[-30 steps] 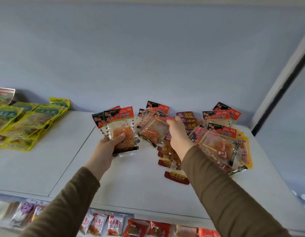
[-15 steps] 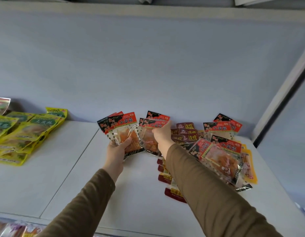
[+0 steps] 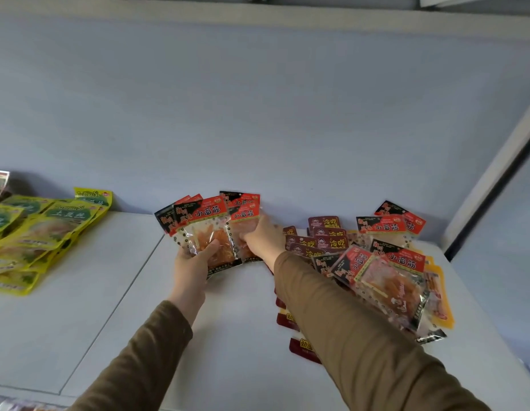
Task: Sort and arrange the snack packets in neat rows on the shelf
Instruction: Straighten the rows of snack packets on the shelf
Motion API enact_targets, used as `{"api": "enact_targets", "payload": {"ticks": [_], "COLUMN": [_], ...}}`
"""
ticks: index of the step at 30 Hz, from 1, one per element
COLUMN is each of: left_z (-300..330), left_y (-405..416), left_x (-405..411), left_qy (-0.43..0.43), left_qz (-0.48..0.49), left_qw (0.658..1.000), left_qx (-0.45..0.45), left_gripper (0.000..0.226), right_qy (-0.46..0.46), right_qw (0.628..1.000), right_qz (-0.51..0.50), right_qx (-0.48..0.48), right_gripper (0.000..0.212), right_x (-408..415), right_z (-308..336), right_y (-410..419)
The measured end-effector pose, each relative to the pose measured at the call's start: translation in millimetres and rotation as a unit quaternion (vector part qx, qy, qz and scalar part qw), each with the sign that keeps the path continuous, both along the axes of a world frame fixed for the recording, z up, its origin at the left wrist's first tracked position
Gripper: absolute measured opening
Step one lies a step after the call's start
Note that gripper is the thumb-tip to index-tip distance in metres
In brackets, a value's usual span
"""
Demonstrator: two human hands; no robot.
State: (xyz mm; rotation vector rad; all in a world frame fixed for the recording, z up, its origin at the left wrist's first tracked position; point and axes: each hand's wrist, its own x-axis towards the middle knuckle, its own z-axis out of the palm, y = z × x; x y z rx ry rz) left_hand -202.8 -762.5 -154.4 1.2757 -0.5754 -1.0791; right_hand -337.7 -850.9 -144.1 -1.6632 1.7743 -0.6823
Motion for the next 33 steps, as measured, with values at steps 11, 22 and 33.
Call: {"api": "enact_targets", "payload": {"ticks": [11,22,33], "left_z": [1,1,3], "left_y": [-10,-7,8], "left_x": [11,21,44], "left_qy": [0.006,0.017,0.115], "left_qz": [-0.047,-0.098,-0.119], "left_qw": [0.999,0.994,0.986], "left_qx": [0.028,0.053,0.015], "left_gripper": [0.028,0.039,0.045], "right_qy": [0.07,-0.276,-0.519], "right_qw": [0.997,0.961,0.854], "right_qz": [0.026,-0.006,-0.04], "right_qx": [-0.005,0.035,0.018], "right_gripper": [0.085,0.039,0.029], "right_x": [-6,-8,-72], "right_z": [2,-8,60], "right_y": [-10,-26,3]}}
